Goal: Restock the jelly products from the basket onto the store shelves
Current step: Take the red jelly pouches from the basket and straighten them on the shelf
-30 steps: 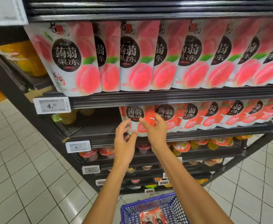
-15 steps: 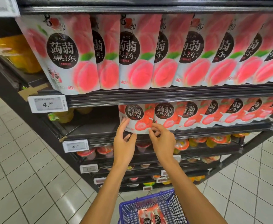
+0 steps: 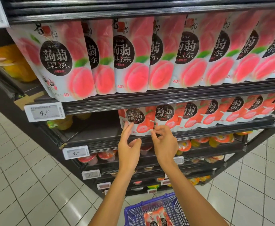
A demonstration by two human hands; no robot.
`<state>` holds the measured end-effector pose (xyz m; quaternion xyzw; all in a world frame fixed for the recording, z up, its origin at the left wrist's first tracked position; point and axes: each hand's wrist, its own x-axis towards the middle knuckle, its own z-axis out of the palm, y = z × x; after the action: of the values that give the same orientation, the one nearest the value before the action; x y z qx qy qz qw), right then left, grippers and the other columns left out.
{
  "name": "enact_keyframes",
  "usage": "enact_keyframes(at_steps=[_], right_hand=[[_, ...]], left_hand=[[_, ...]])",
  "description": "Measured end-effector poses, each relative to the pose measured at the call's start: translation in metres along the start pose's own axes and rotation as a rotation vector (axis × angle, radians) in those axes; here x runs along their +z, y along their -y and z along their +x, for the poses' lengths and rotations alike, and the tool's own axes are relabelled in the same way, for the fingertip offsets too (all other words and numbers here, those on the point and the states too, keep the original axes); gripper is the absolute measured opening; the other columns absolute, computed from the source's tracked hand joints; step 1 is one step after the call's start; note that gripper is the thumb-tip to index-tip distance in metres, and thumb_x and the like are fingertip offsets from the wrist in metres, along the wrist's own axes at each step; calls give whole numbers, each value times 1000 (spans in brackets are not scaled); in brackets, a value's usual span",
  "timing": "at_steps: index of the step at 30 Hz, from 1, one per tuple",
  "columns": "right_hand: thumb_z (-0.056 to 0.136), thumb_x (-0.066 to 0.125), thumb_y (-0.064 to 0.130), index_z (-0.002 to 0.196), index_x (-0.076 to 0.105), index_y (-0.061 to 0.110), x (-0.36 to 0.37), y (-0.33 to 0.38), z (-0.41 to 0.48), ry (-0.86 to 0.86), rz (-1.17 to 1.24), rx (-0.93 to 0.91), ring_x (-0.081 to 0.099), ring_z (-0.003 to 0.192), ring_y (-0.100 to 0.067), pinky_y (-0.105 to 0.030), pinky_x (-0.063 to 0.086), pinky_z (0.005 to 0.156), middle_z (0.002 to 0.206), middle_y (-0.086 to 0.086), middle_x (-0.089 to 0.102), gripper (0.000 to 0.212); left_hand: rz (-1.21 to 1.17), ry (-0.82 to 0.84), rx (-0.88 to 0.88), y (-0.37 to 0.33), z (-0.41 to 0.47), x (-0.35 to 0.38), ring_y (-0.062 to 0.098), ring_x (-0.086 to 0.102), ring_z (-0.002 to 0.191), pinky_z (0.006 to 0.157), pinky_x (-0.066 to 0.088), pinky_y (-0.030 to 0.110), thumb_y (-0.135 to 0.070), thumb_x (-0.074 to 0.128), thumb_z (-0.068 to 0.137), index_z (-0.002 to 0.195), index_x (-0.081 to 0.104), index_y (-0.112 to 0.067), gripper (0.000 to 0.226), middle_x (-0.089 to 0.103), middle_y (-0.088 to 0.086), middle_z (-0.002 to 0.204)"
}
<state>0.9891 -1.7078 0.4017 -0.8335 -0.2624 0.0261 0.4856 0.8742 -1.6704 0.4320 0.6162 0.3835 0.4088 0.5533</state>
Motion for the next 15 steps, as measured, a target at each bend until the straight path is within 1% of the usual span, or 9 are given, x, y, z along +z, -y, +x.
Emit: enact_keyframes(at_steps=[2, 5, 7, 9, 12, 14, 15], right_hand=[[86, 71, 40, 88, 54, 34, -2, -3, 0, -31, 25, 23, 69, 65, -11, -35, 55, 62, 85, 13, 74, 18], [87, 71, 40, 86, 51, 35, -5, -6, 1, -70, 53, 61, 70, 68, -12, -36, 55, 63, 87, 11, 76, 20], [87, 71, 42, 86, 52, 35, -8, -8, 2, -76, 53, 86, 71, 71, -12, -36, 55, 64, 88, 12, 76, 20], [86, 70, 44, 86, 52, 35, -10, -9, 2, -81, 45, 103, 71, 72, -12, -35, 55, 63, 88, 13, 76, 21], [86, 70, 44, 84, 51, 37, -12, -8, 1, -109, 24, 86, 70, 72, -13, -30, 50, 60, 86, 13, 76, 20], [86, 70, 44, 83, 57, 36, -13, -7, 0, -127, -21, 51, 69, 72, -12, -27, 44, 57, 82, 13, 74, 15], [87, 69, 44, 86, 61, 35, -13, -7, 0, -125, -47, 32, 68, 74, -12, -27, 44, 57, 81, 14, 74, 12]], left_hand=[[0, 17, 6, 1, -2, 5, -5, 36, 137, 93, 44, 6, 3, 57, 92, 133, 47, -42, 62, 29, -32, 149], [-7, 33, 9, 1, -4, 11, -10, 36, 135, 96, 47, 12, 4, 57, 91, 137, 49, -37, 62, 27, -27, 154], [-5, 38, 10, 1, -5, 13, -18, 38, 129, 93, 48, 12, 4, 57, 91, 139, 48, -35, 62, 28, -24, 156], [-7, 41, 12, 0, -6, 16, -22, 39, 126, 91, 47, 10, 4, 57, 92, 137, 47, -37, 62, 28, -23, 156], [-19, 40, 11, 1, -6, 16, -19, 39, 127, 91, 47, 9, 4, 58, 92, 136, 46, -39, 63, 30, -24, 155], [-22, 38, 5, 2, -6, 16, -16, 39, 130, 90, 46, 7, 3, 58, 92, 135, 46, -41, 63, 31, -25, 154], [-22, 35, 2, 2, -5, 17, -15, 40, 130, 89, 44, 5, 3, 58, 92, 136, 46, -41, 63, 31, -26, 154]])
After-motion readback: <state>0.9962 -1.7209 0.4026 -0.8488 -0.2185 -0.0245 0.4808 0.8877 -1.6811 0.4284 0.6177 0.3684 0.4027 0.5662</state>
